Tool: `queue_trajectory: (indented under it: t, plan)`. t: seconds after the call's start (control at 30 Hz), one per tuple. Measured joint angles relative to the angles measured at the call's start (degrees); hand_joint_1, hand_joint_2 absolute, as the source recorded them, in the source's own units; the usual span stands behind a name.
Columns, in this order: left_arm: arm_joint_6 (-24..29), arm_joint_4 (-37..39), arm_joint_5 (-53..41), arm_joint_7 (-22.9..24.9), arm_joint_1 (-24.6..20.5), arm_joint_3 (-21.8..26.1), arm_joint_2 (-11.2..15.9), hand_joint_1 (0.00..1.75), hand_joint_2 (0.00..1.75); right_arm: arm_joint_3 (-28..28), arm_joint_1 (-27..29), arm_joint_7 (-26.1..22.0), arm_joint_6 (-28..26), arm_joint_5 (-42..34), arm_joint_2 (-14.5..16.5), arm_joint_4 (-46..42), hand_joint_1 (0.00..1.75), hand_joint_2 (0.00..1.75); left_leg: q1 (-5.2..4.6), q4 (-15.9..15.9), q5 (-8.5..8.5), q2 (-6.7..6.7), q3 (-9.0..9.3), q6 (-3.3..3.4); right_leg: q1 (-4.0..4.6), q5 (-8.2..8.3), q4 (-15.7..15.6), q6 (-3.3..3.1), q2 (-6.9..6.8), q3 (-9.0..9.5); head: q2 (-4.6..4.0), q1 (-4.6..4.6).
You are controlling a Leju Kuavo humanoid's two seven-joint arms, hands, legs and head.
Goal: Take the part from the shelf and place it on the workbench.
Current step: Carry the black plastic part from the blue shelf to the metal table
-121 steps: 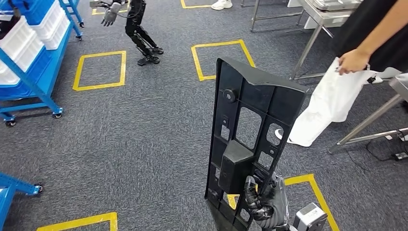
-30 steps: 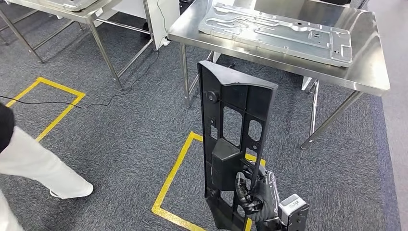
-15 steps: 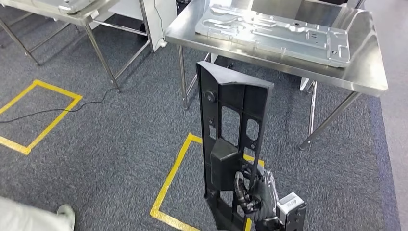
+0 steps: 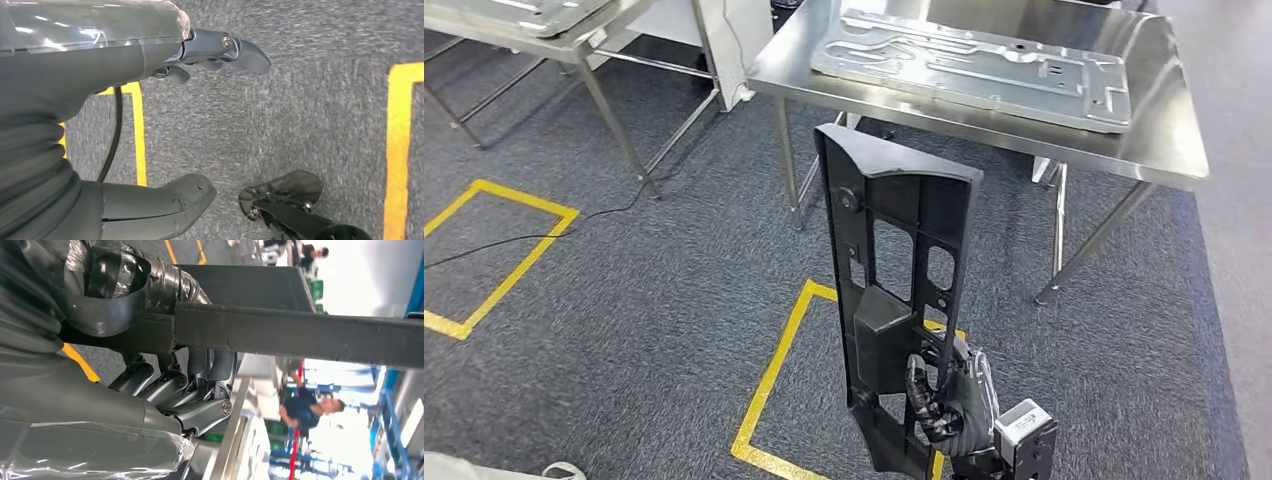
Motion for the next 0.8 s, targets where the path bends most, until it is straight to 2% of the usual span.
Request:
queue_trajectory:
  t: [0.03,0.1,0.13,0.2,0.23,0.27,0.3,0.37,0.4,0.43,0.53,0.6,0.67,0.73,0.77,0.8]
  plan:
    - [0.0,0.0,0.0,0.0,-0.1,0.0,0.0,0.00,1.75,0.0,0.0,-0.1,0.0,0.0,0.0,0.0,1.75,1.75,0.06,0.0,-0.20,0.27,0.17,-0.33,-0.12,0.11,-0.2,-0.33,0.53,0.07,0.00,0.00]
    - [0.0,0.1,0.0,0.0,-0.2,0.0,0.0,0.00,1.75,0.0,0.0,-0.2,-0.1,0.3,0.0,0.0,1.75,1.75,0.21,1.8,-1.58,-0.65,-0.35,-0.87,-0.42,0.34,-0.8,-1.10,1.29,0.42,0.00,0.00]
    - [0.0,0.1,0.0,0.0,-0.2,0.0,0.0,0.00,1.75,0.1,-0.1,-0.2,-0.1,0.6,0.0,0.0,1.75,1.75,0.29,4.5,-3.14,-1.54,-1.60,-1.05,-0.55,0.38,-1.0,-1.47,1.51,0.59,0.00,-0.01]
    - [-0.1,0.2,0.0,0.0,-0.1,0.1,0.0,0.00,1.75,0.1,-0.2,-0.3,-0.2,1.3,0.0,0.0,1.75,1.75,0.30,12.4,-6.73,-2.65,-5.71,-1.24,-0.41,0.21,-1.0,-1.99,1.92,0.64,0.00,-0.02]
    - [-0.1,0.2,0.0,0.0,-0.1,0.1,0.0,0.00,1.75,0.1,-0.2,-0.2,-0.2,1.5,0.0,0.0,1.75,1.75,0.30,15.6,-7.58,-2.79,-7.56,-1.30,-0.31,0.09,-0.9,-2.09,2.15,0.67,0.00,-0.02]
    - [-0.1,0.2,0.0,0.0,0.0,0.1,0.1,0.00,1.75,0.1,-0.2,-0.2,-0.2,1.7,0.0,0.0,1.75,1.75,0.30,16.8,-7.19,-2.82,-8.49,-1.30,-0.24,-0.06,-0.7,-2.14,2.37,0.74,0.00,-0.02]
    - [-0.1,0.2,0.0,0.0,0.0,0.1,0.1,0.00,1.75,0.1,-0.2,-0.2,-0.2,1.8,0.0,0.0,1.75,1.75,0.30,15.5,-5.57,-2.82,-8.22,-1.22,-0.20,-0.24,-0.6,-2.10,2.60,0.90,0.00,-0.02]
    - [-0.1,0.2,0.0,0.1,0.0,0.2,0.1,0.00,1.75,0.1,-0.2,-0.1,-0.4,2.1,0.0,0.0,1.75,1.75,0.28,8.1,-1.12,-2.92,-5.11,-0.83,-0.18,-0.77,-0.4,-1.82,2.89,1.37,0.00,-0.02]
    - [-0.2,0.2,0.0,0.1,0.0,0.2,0.1,0.00,1.75,0.1,-0.2,-0.1,-0.5,2.2,0.0,0.0,1.75,1.75,0.19,4.5,0.30,-3.00,-3.53,-0.58,-0.10,-1.04,-0.2,-1.57,2.99,1.49,0.00,-0.01]
    - [-0.2,0.2,-0.1,0.1,-0.1,0.2,0.1,0.00,1.75,0.1,-0.2,-0.1,-0.6,2.3,0.0,0.0,1.75,1.75,0.09,2.2,0.97,-3.09,-2.53,-0.33,-0.05,-1.22,0.0,-1.29,3.06,1.52,0.00,-0.01]
    - [-0.4,0.3,-0.3,0.2,-0.1,0.3,0.1,0.00,1.75,0.1,-0.3,0.0,-0.8,2.5,0.0,0.0,1.75,1.75,-0.08,0.9,0.99,-3.13,-2.12,0.40,0.04,-1.31,-0.1,-0.37,3.21,1.50,0.00,-0.01]
    - [-0.5,0.4,-0.3,0.2,-0.1,0.3,0.1,0.00,1.75,0.1,-0.4,0.0,-0.9,2.6,0.0,0.0,1.75,1.75,0.19,0.3,1.21,-3.06,-1.71,1.01,-0.02,-2.25,0.9,0.30,3.16,1.24,0.00,0.01]
    - [-0.5,0.5,-0.4,0.2,-0.2,0.3,0.1,0.00,1.75,0.1,-0.5,0.0,-0.9,2.7,0.0,0.0,1.75,1.75,0.42,-0.1,1.26,-2.96,-1.34,1.44,-0.30,-5.03,6.2,0.97,3.01,-1.30,0.00,0.03]
    - [-0.5,0.6,-0.4,0.3,-0.2,0.3,0.1,0.00,1.75,0.1,-0.5,0.0,-0.9,2.8,0.0,0.0,1.75,1.75,0.41,-0.1,1.01,-2.86,-1.16,1.61,-0.63,-7.45,13.2,1.44,2.87,-5.34,0.00,0.02]
    - [-0.5,0.6,-0.4,0.4,-0.2,0.3,0.1,0.00,1.75,0.1,-0.5,0.0,-0.9,2.8,0.0,0.0,1.75,1.75,0.40,-0.1,0.83,-2.84,-0.98,1.61,-0.78,-7.28,14.8,1.57,2.82,-6.57,0.00,0.02]
    - [-0.5,0.6,-0.4,0.4,-0.2,0.3,0.1,0.00,1.75,0.1,-0.4,0.0,-0.9,2.8,0.0,0.0,1.75,1.75,0.41,-0.1,0.61,-2.84,-0.71,1.54,-0.89,-5.98,14.4,1.62,2.78,-6.73,0.00,0.02]
